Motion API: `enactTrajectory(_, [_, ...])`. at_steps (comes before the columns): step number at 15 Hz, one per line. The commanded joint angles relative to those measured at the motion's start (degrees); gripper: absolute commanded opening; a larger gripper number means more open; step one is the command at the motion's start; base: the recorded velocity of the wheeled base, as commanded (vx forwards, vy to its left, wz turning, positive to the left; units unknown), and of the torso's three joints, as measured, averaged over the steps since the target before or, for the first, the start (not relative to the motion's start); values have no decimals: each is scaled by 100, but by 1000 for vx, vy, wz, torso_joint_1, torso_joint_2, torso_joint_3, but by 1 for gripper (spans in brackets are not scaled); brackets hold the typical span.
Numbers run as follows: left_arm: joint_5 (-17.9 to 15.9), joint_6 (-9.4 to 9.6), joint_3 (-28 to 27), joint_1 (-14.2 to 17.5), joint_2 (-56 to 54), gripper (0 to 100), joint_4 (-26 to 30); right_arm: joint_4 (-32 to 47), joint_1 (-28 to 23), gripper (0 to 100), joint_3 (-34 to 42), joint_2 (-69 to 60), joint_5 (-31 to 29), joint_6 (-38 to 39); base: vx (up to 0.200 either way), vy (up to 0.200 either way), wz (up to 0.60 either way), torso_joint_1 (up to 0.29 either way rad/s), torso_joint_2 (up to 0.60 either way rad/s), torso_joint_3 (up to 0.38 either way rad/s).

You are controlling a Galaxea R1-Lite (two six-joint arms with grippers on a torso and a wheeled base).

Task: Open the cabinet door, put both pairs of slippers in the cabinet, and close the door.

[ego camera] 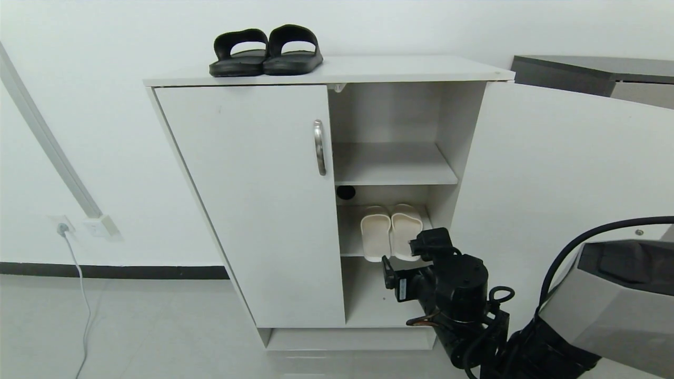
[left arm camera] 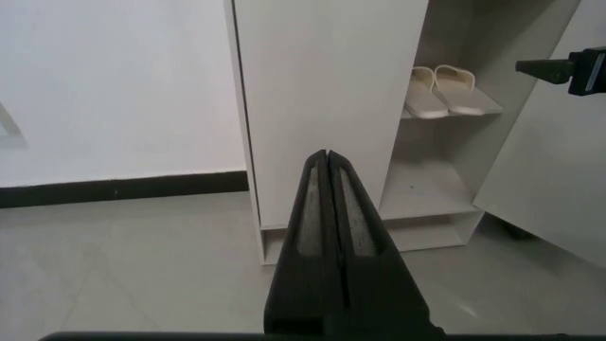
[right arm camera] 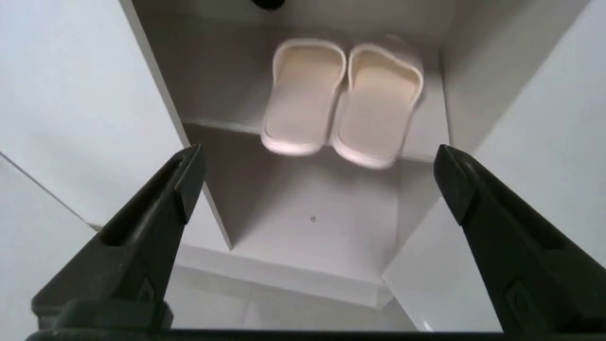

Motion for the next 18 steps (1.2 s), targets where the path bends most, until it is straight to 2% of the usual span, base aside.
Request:
enactTrajectory(1, [0, -4, 1, -7, 11, 0, -1, -10, 7, 100, 35, 28, 4, -34, 0, 200, 0, 12, 2, 2])
enactTrajectory(15, [9, -13, 1, 2, 2, 0, -1, -238, 16, 100, 62, 160, 4, -60, 0, 200, 0, 2, 4, 4])
enactTrajectory(18, [9, -13, 1, -7, 2, 0, -1, -335, 16, 100, 79, 195, 12, -60, 0, 0, 0, 0, 0, 0])
